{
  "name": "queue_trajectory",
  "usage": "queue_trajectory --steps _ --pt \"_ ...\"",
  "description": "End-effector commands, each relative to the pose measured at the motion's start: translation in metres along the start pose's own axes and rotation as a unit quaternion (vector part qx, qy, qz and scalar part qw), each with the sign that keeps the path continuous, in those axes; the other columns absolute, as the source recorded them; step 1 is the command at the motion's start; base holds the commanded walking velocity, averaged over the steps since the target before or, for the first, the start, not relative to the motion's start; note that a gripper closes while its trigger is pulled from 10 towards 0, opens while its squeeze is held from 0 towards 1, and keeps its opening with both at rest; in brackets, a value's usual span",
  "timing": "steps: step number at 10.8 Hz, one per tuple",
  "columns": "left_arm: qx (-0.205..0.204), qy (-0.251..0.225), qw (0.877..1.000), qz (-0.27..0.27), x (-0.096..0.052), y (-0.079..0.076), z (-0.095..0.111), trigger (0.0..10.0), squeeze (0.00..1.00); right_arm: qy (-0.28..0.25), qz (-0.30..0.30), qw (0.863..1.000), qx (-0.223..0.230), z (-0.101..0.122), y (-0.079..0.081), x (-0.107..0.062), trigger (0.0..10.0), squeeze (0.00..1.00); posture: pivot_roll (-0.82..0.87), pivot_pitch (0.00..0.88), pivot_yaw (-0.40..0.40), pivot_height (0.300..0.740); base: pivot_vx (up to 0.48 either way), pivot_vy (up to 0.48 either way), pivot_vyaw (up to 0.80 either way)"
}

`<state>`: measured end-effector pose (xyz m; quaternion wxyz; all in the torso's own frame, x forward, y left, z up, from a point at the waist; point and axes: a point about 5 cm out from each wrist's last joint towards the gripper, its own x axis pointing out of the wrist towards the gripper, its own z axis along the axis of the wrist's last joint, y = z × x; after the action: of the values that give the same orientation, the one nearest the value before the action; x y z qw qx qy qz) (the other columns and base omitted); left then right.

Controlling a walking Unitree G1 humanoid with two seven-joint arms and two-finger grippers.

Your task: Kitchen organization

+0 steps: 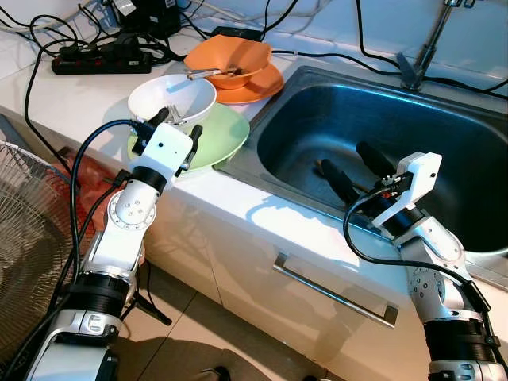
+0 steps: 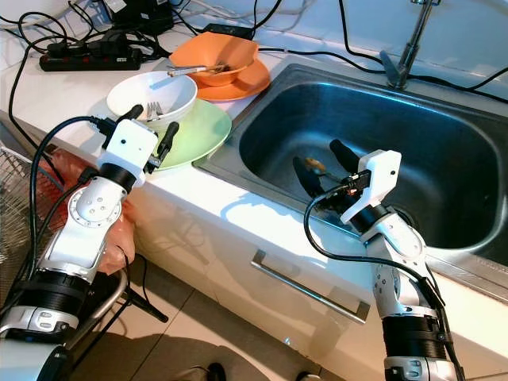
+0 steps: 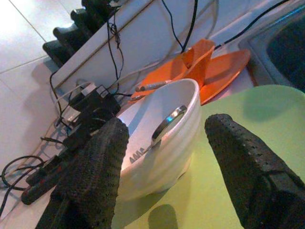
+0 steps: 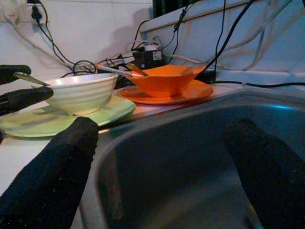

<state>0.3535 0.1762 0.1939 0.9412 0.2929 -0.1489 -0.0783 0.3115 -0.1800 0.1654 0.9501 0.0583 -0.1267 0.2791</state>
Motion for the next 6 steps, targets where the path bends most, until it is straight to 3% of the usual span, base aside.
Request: queue_trajectory --steps 1,2,6 --pt "0.006 -0.011 1.0 0.002 0.0051 0.0 0.0055 1.6 0.0 0.024 -0.007 0.999 0.021 -0.0165 0.0015 -0.0063 10.0 0.0 0.01 0.097 0.093 0.74 0.0 0.0 0.0" --pt "0.005 -0.012 1.0 0.003 0.0054 -0.0008 0.0053 0.0 0.0 0.024 -0.007 0.999 0.021 -0.0166 0.0017 -0.0063 10.0 0.0 0.01 0.098 0.092 0.74 0.0 0.0 0.0" --pt "0.002 -0.017 1.0 0.006 0.0061 -0.0022 0.0065 0.0 0.0 0.025 -0.008 0.999 0.023 -0.0181 0.0028 -0.006 10.0 0.0 0.02 0.108 0.093 0.74 0.0 0.0 0.0"
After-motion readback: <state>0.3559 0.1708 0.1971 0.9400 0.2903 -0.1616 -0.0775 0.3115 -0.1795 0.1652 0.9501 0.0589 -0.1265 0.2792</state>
